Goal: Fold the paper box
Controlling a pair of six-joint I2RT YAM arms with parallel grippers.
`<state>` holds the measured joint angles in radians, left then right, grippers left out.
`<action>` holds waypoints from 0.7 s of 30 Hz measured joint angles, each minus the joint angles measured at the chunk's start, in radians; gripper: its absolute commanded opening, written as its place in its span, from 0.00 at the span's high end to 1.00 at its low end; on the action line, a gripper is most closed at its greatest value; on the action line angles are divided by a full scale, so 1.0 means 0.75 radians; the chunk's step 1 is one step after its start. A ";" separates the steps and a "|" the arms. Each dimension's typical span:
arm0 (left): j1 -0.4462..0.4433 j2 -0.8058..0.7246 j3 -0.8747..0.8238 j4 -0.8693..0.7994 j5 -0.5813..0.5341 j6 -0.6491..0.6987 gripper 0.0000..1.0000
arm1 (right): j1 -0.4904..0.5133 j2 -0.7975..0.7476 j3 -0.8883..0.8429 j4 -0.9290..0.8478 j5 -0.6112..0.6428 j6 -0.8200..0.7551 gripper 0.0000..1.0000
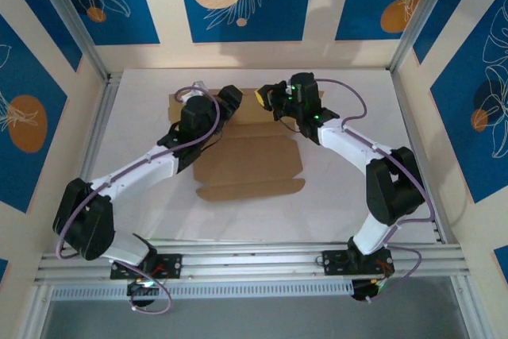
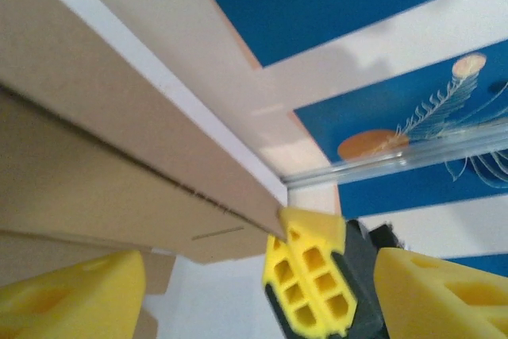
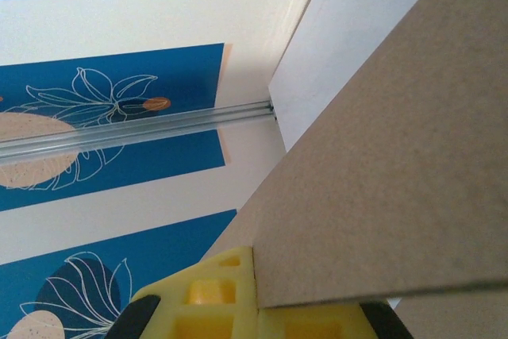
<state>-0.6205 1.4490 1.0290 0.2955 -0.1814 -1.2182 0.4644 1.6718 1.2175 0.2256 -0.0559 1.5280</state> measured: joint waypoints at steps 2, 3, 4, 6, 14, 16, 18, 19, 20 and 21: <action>-0.004 0.013 0.001 0.028 -0.045 -0.034 0.31 | 0.007 0.000 0.000 0.000 0.007 0.003 1.00; -0.005 0.024 0.001 0.042 -0.063 -0.050 0.33 | 0.011 0.000 0.000 0.000 0.011 0.004 1.00; -0.005 0.036 0.001 0.052 -0.079 -0.067 0.34 | 0.011 0.000 0.000 0.002 0.012 0.005 1.00; -0.005 0.056 0.001 0.064 -0.101 -0.098 0.37 | 0.013 0.000 -0.001 0.006 0.020 0.010 1.00; 0.000 0.126 0.001 0.142 -0.119 -0.178 0.54 | 0.013 0.000 -0.004 0.010 0.031 -0.002 1.00; 0.006 0.138 0.001 0.165 -0.119 -0.189 0.56 | 0.013 0.000 -0.010 0.013 0.032 -0.009 1.00; 0.014 0.146 0.001 0.184 -0.119 -0.197 0.57 | 0.013 0.000 -0.026 0.024 0.031 -0.013 1.00; 0.016 0.150 0.001 0.192 -0.117 -0.204 0.57 | 0.014 0.000 -0.037 0.032 0.031 -0.013 1.00; 0.018 0.155 0.001 0.198 -0.114 -0.211 0.57 | 0.014 0.000 -0.047 0.040 0.031 -0.013 1.00; 0.021 0.162 0.001 0.210 -0.109 -0.218 0.58 | 0.014 0.000 -0.057 0.048 0.031 -0.012 1.00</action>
<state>-0.6048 1.5707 1.0298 0.4530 -0.2630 -1.3819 0.4751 1.6718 1.1744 0.2619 -0.0330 1.5188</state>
